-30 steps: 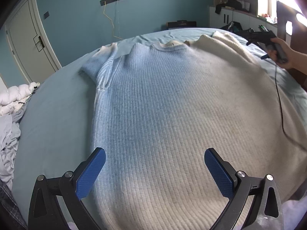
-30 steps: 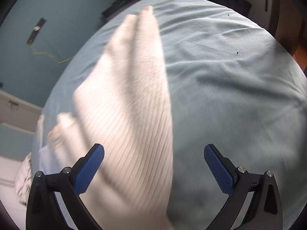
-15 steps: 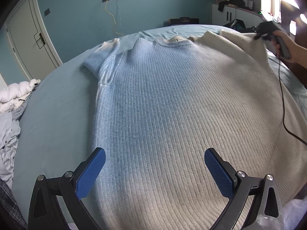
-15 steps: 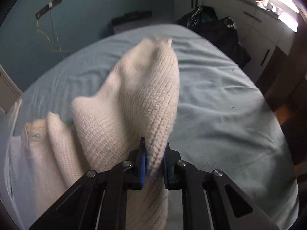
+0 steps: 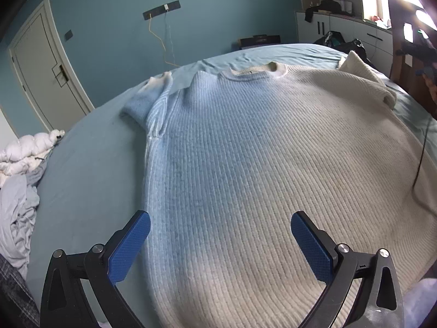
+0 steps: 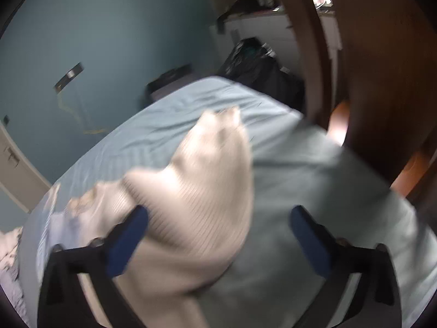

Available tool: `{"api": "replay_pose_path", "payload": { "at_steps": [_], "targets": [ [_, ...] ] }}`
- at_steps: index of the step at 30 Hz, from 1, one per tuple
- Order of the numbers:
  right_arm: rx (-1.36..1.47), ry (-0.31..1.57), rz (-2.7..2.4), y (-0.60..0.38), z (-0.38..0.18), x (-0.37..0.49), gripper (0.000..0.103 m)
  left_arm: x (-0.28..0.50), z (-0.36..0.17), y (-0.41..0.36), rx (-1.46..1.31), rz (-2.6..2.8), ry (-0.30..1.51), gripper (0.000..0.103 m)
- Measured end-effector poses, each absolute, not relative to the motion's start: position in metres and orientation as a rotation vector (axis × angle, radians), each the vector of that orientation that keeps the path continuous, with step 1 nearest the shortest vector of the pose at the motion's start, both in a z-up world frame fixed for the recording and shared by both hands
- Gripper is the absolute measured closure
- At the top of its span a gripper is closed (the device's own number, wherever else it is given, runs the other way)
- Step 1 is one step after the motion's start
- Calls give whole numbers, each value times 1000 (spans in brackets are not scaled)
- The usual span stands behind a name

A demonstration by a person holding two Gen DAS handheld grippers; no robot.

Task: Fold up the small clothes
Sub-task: 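Lift the cream sleeve with the right gripper and fold it across the sweater body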

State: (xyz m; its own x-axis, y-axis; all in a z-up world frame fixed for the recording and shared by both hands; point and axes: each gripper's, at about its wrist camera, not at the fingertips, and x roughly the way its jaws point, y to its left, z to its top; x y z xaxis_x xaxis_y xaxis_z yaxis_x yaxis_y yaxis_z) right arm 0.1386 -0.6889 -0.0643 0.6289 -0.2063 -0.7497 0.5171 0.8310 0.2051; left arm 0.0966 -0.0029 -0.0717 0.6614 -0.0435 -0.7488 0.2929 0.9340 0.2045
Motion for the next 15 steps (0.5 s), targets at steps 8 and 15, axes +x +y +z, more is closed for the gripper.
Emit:
{"api": "replay_pose_path", "payload": {
  "at_steps": [8, 15],
  "targets": [
    [437, 1079, -470, -758, -142, 267, 15, 103, -79, -7, 345, -176, 805, 0],
    [251, 1229, -456, -715, -197, 322, 62, 110, -92, -6, 355, -167, 838, 0]
  ]
}}
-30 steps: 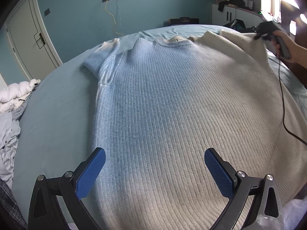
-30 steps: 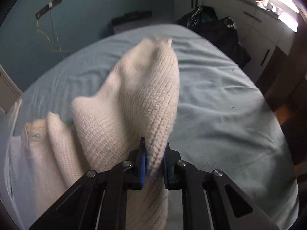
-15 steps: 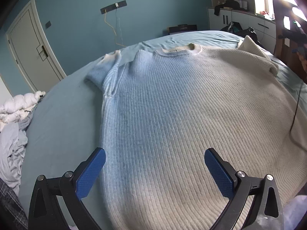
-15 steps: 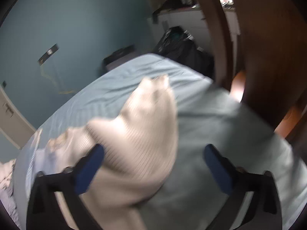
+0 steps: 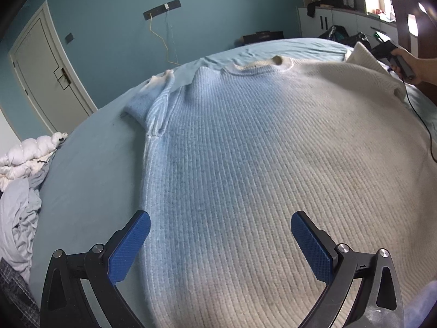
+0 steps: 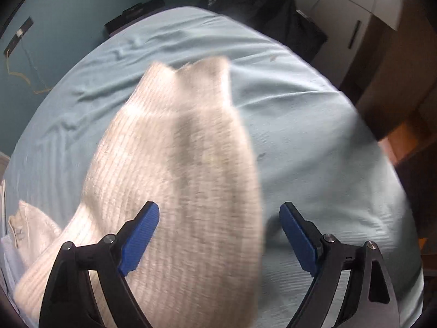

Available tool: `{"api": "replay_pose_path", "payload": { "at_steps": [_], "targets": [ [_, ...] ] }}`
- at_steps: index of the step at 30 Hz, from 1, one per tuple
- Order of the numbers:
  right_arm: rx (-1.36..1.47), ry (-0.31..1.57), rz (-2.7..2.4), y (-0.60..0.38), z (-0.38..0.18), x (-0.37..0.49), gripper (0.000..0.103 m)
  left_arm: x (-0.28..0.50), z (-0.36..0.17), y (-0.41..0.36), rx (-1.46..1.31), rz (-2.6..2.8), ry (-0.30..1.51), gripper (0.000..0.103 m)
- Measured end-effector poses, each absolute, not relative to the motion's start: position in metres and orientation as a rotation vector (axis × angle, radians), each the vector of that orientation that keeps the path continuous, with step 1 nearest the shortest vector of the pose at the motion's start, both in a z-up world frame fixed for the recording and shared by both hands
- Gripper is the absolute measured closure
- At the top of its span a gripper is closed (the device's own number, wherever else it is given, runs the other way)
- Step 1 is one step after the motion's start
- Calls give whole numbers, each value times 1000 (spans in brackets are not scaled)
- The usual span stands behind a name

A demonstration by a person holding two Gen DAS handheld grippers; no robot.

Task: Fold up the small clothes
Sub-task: 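Lift the cream sleeve with the right gripper and fold it across the sweater body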

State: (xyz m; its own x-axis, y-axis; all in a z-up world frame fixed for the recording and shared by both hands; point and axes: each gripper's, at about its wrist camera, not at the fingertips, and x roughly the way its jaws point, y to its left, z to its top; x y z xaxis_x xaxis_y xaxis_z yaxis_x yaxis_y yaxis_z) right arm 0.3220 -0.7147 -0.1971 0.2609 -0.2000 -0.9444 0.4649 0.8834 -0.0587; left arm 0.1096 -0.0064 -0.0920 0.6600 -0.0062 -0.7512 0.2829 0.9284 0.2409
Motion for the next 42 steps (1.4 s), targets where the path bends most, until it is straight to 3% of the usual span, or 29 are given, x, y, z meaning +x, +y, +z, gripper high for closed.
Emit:
{"api": "replay_pose_path", "payload": {
  "at_steps": [1, 2, 4, 9, 13, 15, 16, 18, 25, 42],
  "targets": [
    [129, 1226, -465, -704, -199, 330, 66, 109, -93, -8, 357, -168, 839, 0],
    [-39, 1219, -444, -678, -195, 335, 93, 110, -94, -8, 358, -169, 843, 0],
    [-206, 1185, -423, -645, -178, 337, 93, 111, -95, -8, 356, -170, 849, 0],
    [-82, 884, -608, -662, -62, 296, 94, 106, -90, -7, 348, -173, 836, 0],
    [-140, 686, -814, -689, -1, 231, 93, 99, -79, -7, 341, -179, 800, 0],
    [-154, 748, -862, -705, -7, 214, 83, 95, -76, -7, 346, -183, 790, 0],
    [-172, 792, -891, -711, -16, 202, 65, 94, -75, -8, 352, -184, 788, 0],
    [-149, 876, -911, -719, -38, 176, 1, 91, -73, -10, 364, -186, 777, 0],
    [378, 991, -716, -755, -118, 75, 1, 85, -69, -14, 389, -189, 742, 0],
    [575, 1024, -877, -868, -189, 187, 2, 97, -90, -19, 411, -160, 749, 0]
  ]
}}
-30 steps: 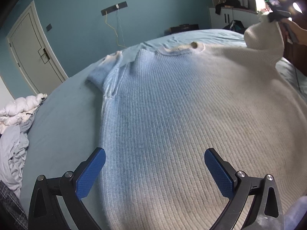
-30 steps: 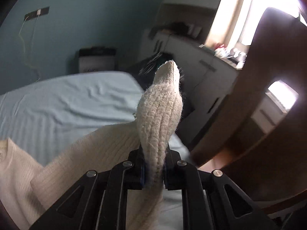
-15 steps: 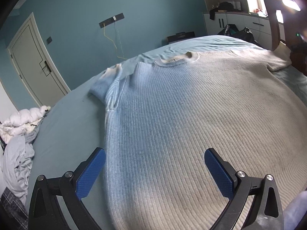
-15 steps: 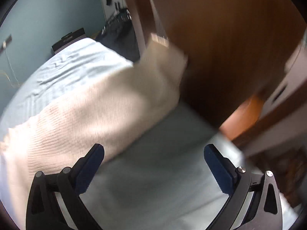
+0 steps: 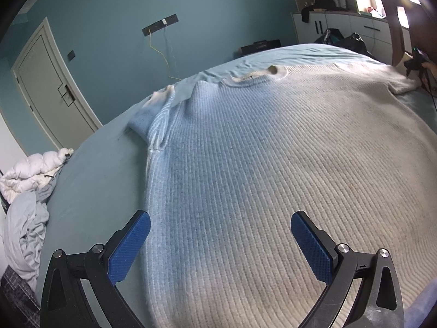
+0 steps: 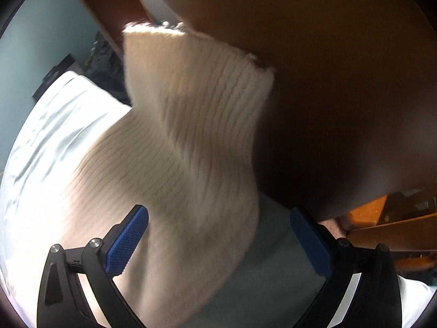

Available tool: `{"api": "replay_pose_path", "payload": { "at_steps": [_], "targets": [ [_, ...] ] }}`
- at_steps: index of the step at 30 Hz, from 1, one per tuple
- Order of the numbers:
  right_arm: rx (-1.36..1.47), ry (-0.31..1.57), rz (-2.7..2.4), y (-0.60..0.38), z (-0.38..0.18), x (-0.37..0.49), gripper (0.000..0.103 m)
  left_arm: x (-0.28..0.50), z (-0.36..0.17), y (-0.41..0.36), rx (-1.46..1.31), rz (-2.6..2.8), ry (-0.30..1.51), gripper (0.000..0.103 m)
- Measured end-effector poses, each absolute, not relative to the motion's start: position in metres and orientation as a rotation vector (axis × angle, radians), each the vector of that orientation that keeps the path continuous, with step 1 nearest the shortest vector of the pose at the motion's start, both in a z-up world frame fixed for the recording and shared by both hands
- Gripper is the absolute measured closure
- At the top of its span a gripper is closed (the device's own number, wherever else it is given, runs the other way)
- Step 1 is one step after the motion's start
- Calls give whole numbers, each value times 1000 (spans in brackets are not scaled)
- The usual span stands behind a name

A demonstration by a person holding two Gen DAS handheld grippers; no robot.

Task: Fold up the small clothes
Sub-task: 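Lift the cream sleeve with the right gripper and fold it across the sweater body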

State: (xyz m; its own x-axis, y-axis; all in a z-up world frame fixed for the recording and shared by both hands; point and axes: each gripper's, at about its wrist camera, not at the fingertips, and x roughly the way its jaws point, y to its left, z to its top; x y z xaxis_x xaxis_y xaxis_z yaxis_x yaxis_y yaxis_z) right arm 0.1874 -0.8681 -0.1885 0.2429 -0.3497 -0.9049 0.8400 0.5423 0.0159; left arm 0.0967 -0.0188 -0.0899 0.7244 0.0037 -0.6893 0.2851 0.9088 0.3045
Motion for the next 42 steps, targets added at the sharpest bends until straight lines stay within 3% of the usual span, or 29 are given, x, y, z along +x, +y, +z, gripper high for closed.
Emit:
{"api": "replay_pose_path", "payload": {
  "at_steps": [1, 2, 4, 7, 14, 21, 26, 33, 34, 36, 37, 38, 42],
  "targets": [
    [526, 1025, -894, -865, -187, 197, 21, 97, -91, -19, 416, -161, 752, 0],
    [472, 1037, -915, -862, -185, 206, 64, 98, -93, -20, 420, -163, 755, 0],
    [360, 1042, -931, -846, -168, 217, 96, 98, -95, -20, 426, -165, 763, 0],
    [230, 960, -953, -814, -138, 233, 97, 100, -92, -17, 409, -167, 762, 0],
    [75, 668, -915, -715, -5, 267, 97, 105, -70, 3, 309, -143, 766, 0],
    [-112, 568, -764, -575, 108, 303, 97, 106, -51, 22, 287, -101, 728, 0],
    [-374, 543, -660, -435, 135, 301, 97, 108, -38, 43, 202, -70, 711, 0],
    [-491, 611, -314, -239, 87, 330, 97, 118, -28, 81, -15, -141, 737, 0],
    [-464, 655, -246, -219, 74, 327, 94, 117, -26, 83, -17, -141, 731, 0],
    [-355, 818, -10, -178, 30, 326, 70, 113, -22, 87, -14, -131, 701, 0],
    [-319, 862, 46, -177, 12, 326, 32, 111, -21, 89, -12, -124, 692, 0],
    [-280, 893, 67, -174, -8, 317, 13, 110, -21, 90, -13, -121, 690, 0],
    [-210, 978, 53, -196, -64, 278, 13, 113, -22, 97, -48, -123, 705, 0]
  ]
}}
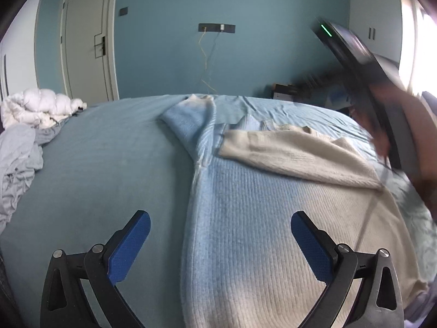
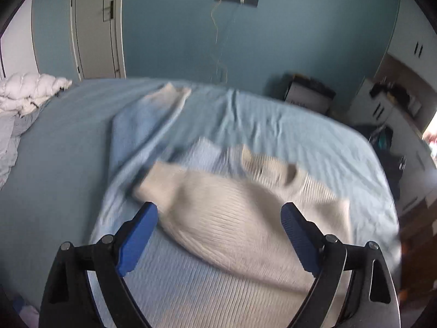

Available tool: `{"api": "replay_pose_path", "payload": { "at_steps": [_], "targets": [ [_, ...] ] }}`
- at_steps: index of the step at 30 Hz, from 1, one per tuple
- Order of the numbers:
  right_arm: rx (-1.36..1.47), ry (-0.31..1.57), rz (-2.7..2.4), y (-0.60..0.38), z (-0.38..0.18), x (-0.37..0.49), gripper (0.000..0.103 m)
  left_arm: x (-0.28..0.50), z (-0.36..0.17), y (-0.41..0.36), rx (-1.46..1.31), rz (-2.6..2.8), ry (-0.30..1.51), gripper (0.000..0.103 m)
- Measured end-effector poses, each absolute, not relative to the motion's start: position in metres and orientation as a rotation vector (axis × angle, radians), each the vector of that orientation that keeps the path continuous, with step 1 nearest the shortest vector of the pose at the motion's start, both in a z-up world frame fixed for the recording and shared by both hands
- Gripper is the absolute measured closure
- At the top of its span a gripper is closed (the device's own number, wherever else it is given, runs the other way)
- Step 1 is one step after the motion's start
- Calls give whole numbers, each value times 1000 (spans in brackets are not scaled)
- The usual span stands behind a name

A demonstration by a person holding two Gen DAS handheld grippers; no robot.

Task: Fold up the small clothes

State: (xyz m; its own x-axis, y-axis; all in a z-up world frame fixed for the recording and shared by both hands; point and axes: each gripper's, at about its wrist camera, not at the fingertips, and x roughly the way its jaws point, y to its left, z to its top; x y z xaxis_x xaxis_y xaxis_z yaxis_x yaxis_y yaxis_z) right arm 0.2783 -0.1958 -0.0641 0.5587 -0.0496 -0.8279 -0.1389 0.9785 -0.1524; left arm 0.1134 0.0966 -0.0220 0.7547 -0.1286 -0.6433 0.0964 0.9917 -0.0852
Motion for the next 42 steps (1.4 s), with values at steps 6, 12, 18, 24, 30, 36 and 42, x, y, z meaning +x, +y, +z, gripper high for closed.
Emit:
{"api": "replay_pose_path", "payload": {
  "at_steps": [6, 12, 18, 24, 30, 36, 42],
  "targets": [
    [-242, 1087, -180, -318, -115, 263, 13, 116, -23, 94, -58, -135, 716, 0],
    [-215, 1265, -316, -452, -153, 228, 15, 117, -28, 83, -16, -128, 716, 0],
    [-57, 1298, -320, -501, -182, 243, 72, 121, -40, 75, 27, -115, 738, 0],
    [-46, 1188, -387, -517, -175, 240, 99, 123, -49, 67, 83, -92, 753, 0],
    [-72, 1193, -502, -513, -189, 244, 87, 124, -44, 70, 76, -77, 742, 0],
    [-320, 1057, -455, -449, -128, 240, 57, 125, -38, 78, 45, -79, 740, 0],
    [-330, 1057, -272, -337, -81, 266, 40, 131, -39, 91, 0, -64, 758, 0]
  ]
}}
